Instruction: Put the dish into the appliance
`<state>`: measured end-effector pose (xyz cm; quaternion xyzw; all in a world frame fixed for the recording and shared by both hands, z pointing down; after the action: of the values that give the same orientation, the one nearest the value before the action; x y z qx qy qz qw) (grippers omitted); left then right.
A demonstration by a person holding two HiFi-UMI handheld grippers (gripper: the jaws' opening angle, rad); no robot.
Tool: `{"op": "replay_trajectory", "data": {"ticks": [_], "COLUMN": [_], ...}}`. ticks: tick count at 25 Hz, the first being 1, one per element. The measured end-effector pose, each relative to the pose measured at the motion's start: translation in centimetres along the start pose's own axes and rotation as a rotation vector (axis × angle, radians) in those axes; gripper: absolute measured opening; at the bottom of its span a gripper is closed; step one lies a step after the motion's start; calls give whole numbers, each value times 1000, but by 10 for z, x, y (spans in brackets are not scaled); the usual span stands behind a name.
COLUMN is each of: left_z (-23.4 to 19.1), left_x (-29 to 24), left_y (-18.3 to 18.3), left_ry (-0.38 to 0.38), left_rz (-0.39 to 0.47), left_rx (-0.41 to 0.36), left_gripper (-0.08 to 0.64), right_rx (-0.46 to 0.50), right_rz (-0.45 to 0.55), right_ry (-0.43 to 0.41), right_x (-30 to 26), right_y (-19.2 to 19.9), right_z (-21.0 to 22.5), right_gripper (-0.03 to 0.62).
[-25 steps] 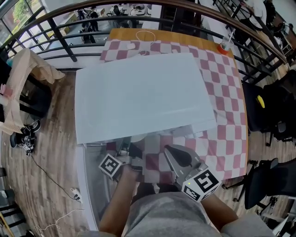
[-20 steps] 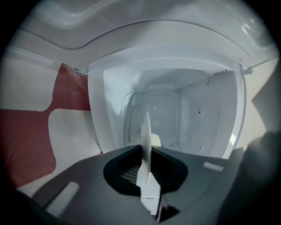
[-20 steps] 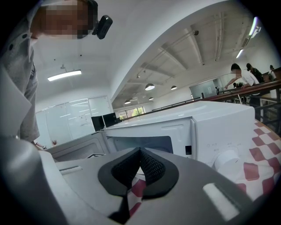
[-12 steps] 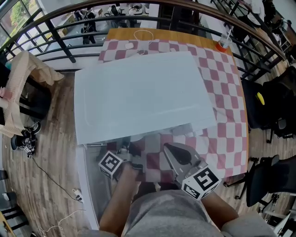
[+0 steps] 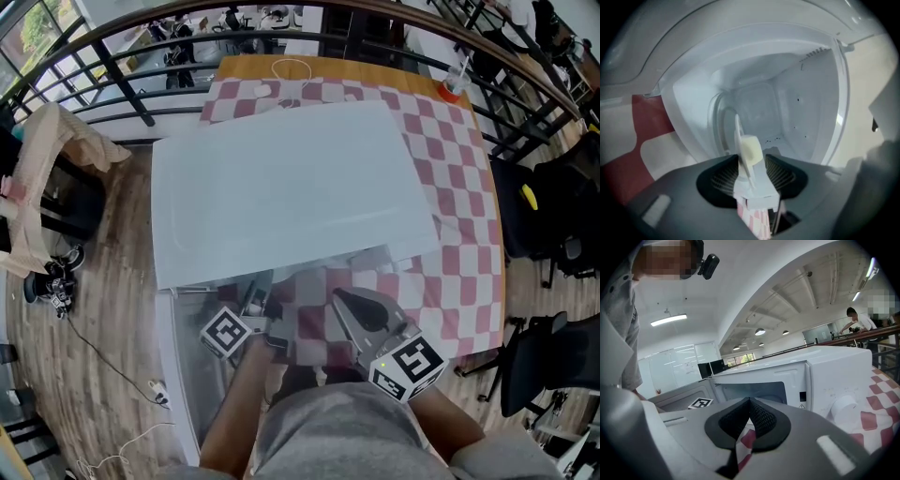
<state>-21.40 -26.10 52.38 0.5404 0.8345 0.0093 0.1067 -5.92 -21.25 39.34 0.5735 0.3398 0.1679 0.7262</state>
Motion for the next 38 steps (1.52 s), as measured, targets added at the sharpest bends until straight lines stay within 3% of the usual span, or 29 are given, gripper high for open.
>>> {"op": "replay_trajectory", "data": {"ticks": [5,13,20,25,30,38], "left_z": [4,6,-7,-11,-15,-26], "left_x": [4,3,8,5,7,20], "left_y": [5,16,18,21,30,23], "left_ry": [-27,-174,-322,-368,-357,-468], "left_rz": [-66,-180,-215,-223,-240,-215], "left_rx": [-195,-552,-783,-962,-1059,-1035], "left_gripper": [218,288,326,425,451,448], "right_rx": [2,0,-2,-3,-5,-11], "right_rz": [1,-1,-7,-6,-5,-7], "right_ry": [-4,-4,0,2,1,-1], "right_x": [0,2,3,3,4,6], "right_y": [-1,1,3,5,7,10], "right_z": [-1,-2,-3,-2,-2,1], "right_gripper": [-2,-2,0,-2,-2,-1]}}
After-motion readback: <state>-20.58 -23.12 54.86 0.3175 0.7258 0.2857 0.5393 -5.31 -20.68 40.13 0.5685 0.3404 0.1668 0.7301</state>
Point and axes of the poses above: the fingertips, and each gripper's own axes: x backward along the fingers, z to its right, y out of its underside, the point moved 2 cm from there along x, backward along the fingers, and after that the axes turned 9 degrees about x, right-handed, at the moved point
